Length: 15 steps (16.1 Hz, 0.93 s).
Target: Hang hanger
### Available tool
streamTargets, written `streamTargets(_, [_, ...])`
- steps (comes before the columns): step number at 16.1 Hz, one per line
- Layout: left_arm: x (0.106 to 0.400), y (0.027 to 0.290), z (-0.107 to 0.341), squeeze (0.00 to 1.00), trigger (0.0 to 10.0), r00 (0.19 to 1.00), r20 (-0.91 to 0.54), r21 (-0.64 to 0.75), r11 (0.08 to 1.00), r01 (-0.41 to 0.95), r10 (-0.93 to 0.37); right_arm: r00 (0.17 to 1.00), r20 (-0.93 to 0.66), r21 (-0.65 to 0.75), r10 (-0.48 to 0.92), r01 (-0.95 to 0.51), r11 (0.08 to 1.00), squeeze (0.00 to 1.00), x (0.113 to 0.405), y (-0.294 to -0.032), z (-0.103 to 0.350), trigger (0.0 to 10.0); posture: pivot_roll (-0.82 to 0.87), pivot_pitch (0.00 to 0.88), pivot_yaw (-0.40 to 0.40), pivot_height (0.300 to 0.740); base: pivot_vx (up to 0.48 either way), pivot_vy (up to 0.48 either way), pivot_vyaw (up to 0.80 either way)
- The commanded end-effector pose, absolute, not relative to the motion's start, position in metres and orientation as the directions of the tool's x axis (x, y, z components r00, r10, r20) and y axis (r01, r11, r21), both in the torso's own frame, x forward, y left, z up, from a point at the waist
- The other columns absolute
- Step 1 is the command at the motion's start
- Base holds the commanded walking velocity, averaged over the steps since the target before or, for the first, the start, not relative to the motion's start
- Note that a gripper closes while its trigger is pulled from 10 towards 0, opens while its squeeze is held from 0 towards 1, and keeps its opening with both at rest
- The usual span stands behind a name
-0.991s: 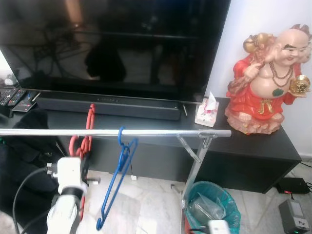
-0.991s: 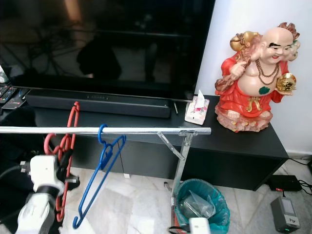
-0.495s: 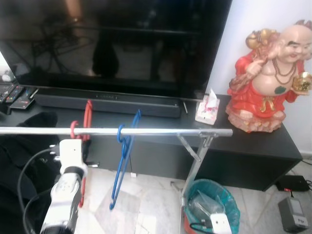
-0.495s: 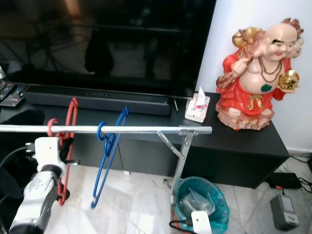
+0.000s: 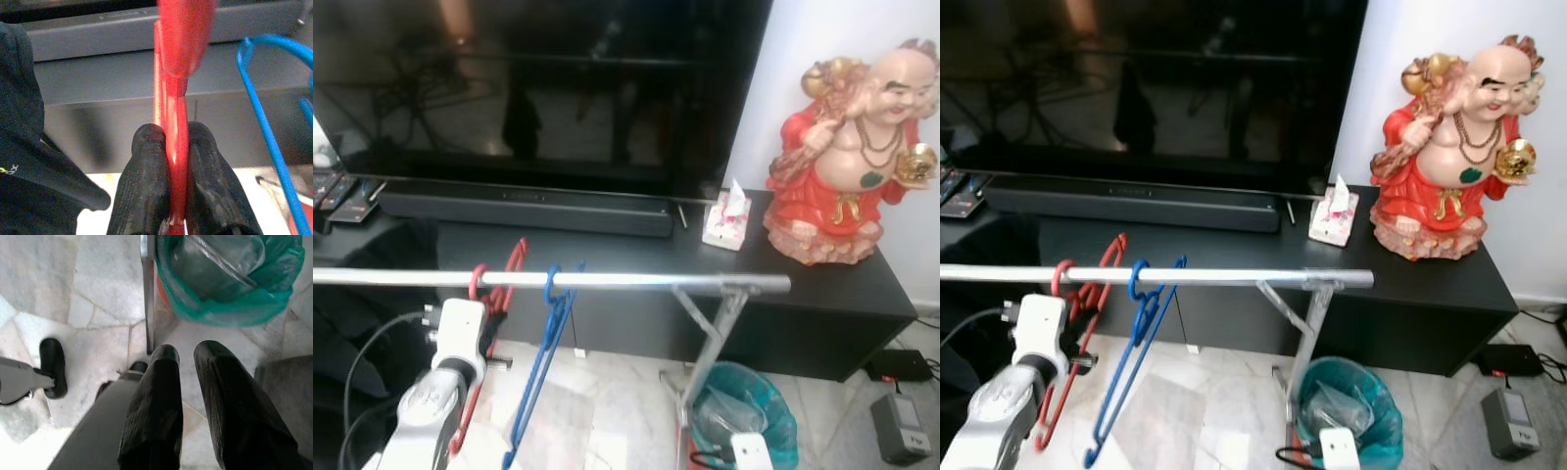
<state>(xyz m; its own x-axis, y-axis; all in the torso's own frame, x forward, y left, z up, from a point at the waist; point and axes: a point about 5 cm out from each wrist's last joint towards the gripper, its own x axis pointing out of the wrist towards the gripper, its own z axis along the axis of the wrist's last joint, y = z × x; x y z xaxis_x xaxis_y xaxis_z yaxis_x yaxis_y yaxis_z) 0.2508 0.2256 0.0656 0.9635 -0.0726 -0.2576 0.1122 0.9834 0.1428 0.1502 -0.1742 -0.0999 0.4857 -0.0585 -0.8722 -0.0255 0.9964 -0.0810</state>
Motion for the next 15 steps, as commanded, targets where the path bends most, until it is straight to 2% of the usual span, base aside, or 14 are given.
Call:
streamTargets(1, [0.235,0.226,0.044,0.0,10.0,0.919,-0.383,0.121,0.982,0.146,-0.09,0.479,-0.875,-0.084,-0.065,-0.02,0.996,0.0,0.148,-0.177,-0.1,10.0,0.0,0.008,-0.003,0.74,0.0,0.0,0.0])
streamTargets(3, [0.222,0.227,0.046,0.0,10.0,0.887,-0.438,0.112,0.97,0.215,-0.146,0.48,-0.874,-0.086,-0.068,-0.016,0.996,0.0,0.151,-0.179,-0.099,10.0,0.01,0.008,-0.003,0.74,0.0,0.0,0.0])
streamTargets(4, [0.213,0.23,0.052,0.0,10.0,0.857,-0.478,0.111,0.955,0.276,-0.192,0.482,-0.874,-0.083,-0.063,-0.02,0.996,0.0,0.154,-0.174,-0.099,10.0,0.01,0.01,-0.004,0.74,0.0,0.0,0.0])
streamTargets(6, [0.21,0.237,0.058,0.0,10.0,0.837,-0.51,0.127,0.945,0.302,-0.199,0.485,-0.873,-0.071,-0.047,-0.031,0.997,0.0,0.157,-0.157,-0.099,10.0,0.02,0.012,-0.005,0.74,0.0,0.0,0.0])
streamTargets(8, [0.207,0.245,0.064,0.0,10.0,0.821,-0.539,0.147,0.94,0.309,-0.186,0.486,-0.873,-0.064,-0.037,-0.039,0.997,0.0,0.157,-0.147,-0.099,10.0,0.02,0.012,-0.005,0.74,0.0,0.0,0.0])
streamTargets(11, [0.204,0.255,0.057,0.0,10.0,0.799,-0.594,0.216,0.939,0.268,-0.092,0.481,-0.875,-0.074,-0.049,-0.033,0.997,0.0,0.155,-0.163,-0.099,10.0,0.02,0.01,-0.004,0.74,0.0,0.0,0.0])
streamTargets(13, [0.195,0.258,0.05,0.0,10.0,0.744,-0.666,0.232,0.936,0.264,-0.045,0.489,-0.87,-0.083,-0.059,-0.027,0.996,0.0,0.158,-0.171,-0.097,10.0,0.02,0.012,-0.004,0.74,0.0,0.0,0.0])
streamTargets(15, [0.188,0.259,0.048,0.0,10.0,0.703,-0.709,0.214,0.932,0.292,-0.058,0.493,-0.868,-0.078,-0.05,-0.035,0.996,0.0,0.161,-0.158,-0.097,10.0,0.02,0.012,-0.004,0.74,0.0,0.0,0.0])
